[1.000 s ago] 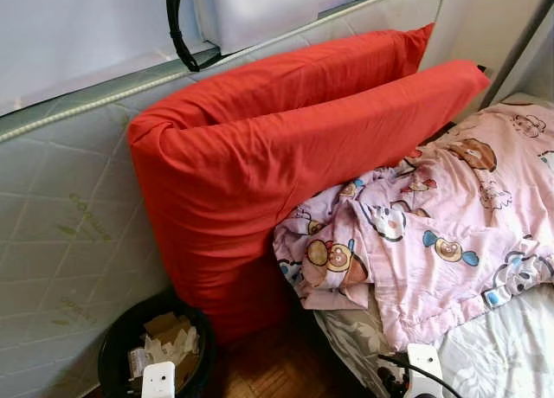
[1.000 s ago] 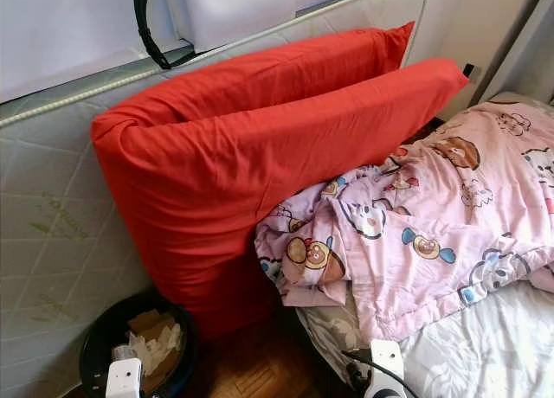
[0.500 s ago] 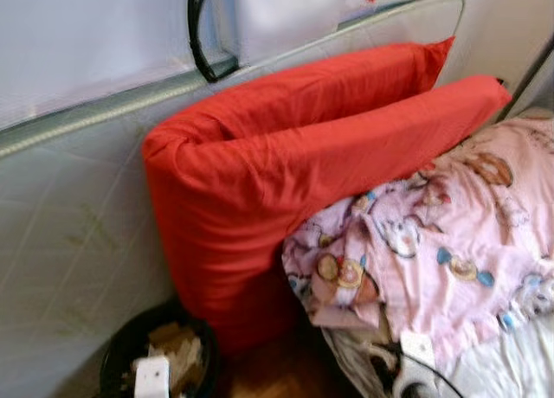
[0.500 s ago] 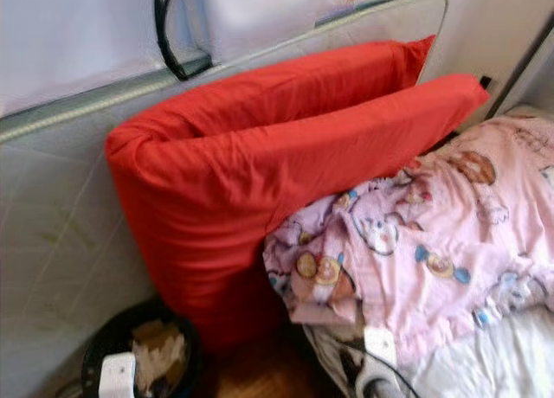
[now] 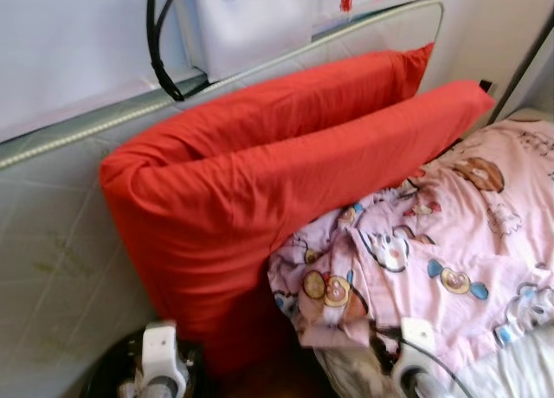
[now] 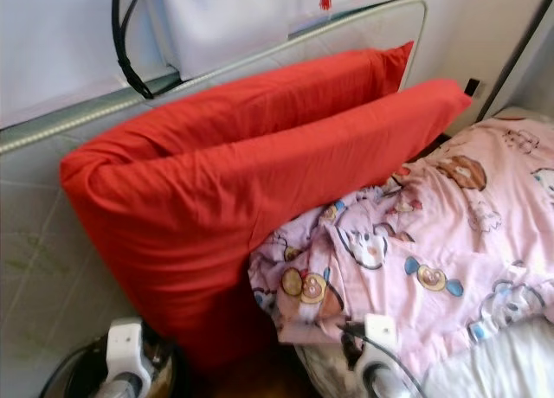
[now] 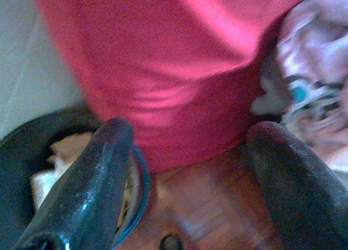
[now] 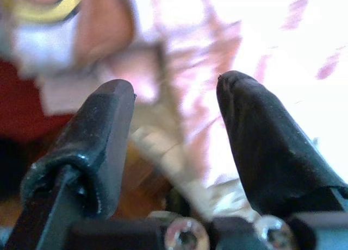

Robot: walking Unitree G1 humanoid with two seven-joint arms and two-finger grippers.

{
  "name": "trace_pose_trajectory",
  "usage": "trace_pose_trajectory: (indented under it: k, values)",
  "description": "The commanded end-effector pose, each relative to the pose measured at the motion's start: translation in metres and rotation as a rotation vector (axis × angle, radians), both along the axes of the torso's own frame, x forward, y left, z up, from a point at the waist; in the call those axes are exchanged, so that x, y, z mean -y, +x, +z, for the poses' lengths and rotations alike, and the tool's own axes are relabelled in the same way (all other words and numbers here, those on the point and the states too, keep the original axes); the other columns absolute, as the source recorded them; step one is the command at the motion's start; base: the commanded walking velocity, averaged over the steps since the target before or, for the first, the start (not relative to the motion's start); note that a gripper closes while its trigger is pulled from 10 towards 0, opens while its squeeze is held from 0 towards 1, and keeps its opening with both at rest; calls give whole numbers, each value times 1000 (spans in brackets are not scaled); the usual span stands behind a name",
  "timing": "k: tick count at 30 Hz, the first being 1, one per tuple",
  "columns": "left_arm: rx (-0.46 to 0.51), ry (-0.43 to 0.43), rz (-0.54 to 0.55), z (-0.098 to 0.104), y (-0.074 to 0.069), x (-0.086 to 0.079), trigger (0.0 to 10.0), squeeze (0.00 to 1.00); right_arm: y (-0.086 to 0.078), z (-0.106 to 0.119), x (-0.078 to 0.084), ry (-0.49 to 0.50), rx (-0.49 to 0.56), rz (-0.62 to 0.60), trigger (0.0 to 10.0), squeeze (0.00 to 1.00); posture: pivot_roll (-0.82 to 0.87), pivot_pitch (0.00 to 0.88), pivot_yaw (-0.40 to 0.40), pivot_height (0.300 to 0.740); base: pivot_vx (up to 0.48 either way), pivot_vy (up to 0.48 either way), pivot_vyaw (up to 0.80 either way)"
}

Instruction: Clean up the room

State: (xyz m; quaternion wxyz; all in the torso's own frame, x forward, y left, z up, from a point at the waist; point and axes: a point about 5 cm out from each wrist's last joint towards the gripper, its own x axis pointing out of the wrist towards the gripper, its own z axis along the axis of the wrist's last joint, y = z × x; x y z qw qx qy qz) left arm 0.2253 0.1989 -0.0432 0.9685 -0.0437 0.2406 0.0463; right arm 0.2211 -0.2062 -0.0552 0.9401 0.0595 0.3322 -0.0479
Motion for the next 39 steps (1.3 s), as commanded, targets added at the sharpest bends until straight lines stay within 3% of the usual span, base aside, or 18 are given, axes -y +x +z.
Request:
trace_pose_trajectory:
  k: [1, 4, 6, 13, 22, 32, 39]
  values:
    - [8, 2, 26, -1, -4, -6, 10000, 0, 9, 6, -3, 16, 47, -15, 10000, 0, -36, 83, 12, 740, 0, 0, 0]
    - [169, 14, 17, 21, 14, -5, 10000, 0, 30, 25, 1, 10, 177, -39, 10000, 0, -35, 88, 13, 740, 0, 0, 0]
    - [186, 17, 14, 24, 16, -5, 10000, 0, 32, 27, 2, 5, 188, -41, 10000, 0, -33, 90, 12, 740, 0, 0, 0]
    - [330, 41, -12, 45, 21, 1, 10000, 0, 45, 50, 4, -60, 370, -40, 10000, 0, -34, 101, 18, 740, 0, 0, 0]
    - [353, 50, -27, 50, 17, 4, 10000, 0, 38, 47, -5, -65, 405, -42, 10000, 0, -30, 102, 24, 695, 0, 0, 0]
    - [357, 52, -33, 54, 18, 5, 10000, 0, 44, 47, -20, -52, 378, -28, 10000, 0, -29, 95, 27, 687, 0, 0, 0]
    - [341, 48, -40, 53, 16, 6, 10000, 0, 40, 46, -20, -58, 388, -16, 10000, 0, -30, 86, 30, 667, 0, 0, 0]
